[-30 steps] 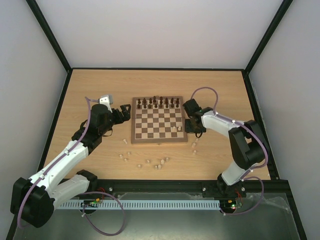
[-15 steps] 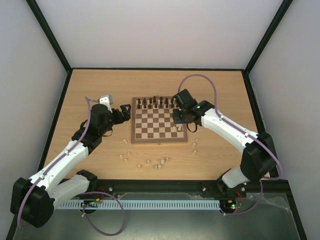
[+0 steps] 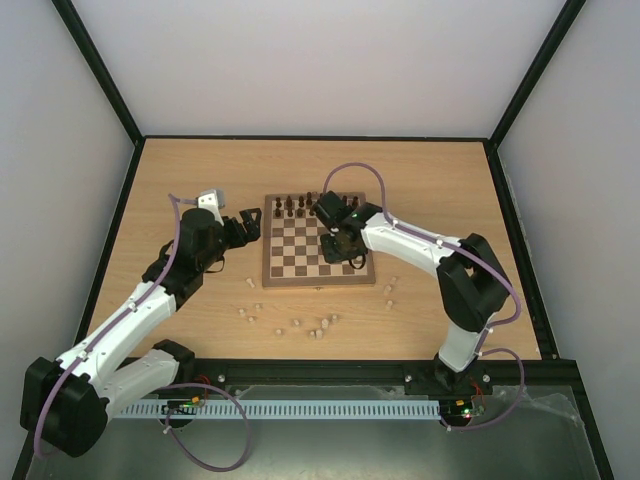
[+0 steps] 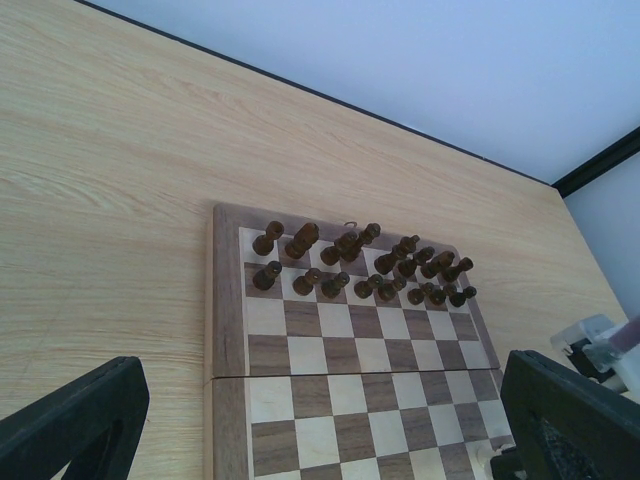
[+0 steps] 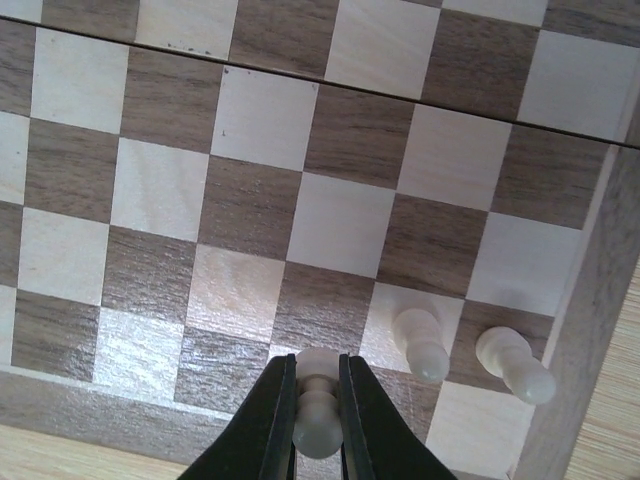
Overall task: Set up the chess pieces on the board
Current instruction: Place the chess piece on the chessboard.
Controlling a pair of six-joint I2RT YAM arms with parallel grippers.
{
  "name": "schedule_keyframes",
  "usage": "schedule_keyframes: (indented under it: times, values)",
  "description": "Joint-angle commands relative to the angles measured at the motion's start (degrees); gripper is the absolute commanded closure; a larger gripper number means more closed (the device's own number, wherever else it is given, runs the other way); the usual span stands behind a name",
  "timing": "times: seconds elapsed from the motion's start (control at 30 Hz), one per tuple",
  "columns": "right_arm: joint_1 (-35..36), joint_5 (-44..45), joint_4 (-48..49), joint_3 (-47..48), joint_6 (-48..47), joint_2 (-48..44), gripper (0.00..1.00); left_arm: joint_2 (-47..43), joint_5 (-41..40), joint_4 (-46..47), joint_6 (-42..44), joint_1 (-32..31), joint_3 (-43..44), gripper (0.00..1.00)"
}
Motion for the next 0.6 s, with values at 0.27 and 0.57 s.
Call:
schedule_keyframes:
  times: [0.27, 0.57]
  values:
    - [0.8, 1.1, -2.8, 2.9, 0.5, 5.5, 0.88, -0.8, -0.7, -0.5, 0.1, -0.2, 1.2, 0.01]
    - [0.8, 1.0, -1.8, 2.8, 0.3, 6.4, 0.80, -0.6, -0.8, -0.5, 0.2, -0.2, 1.2, 0.00]
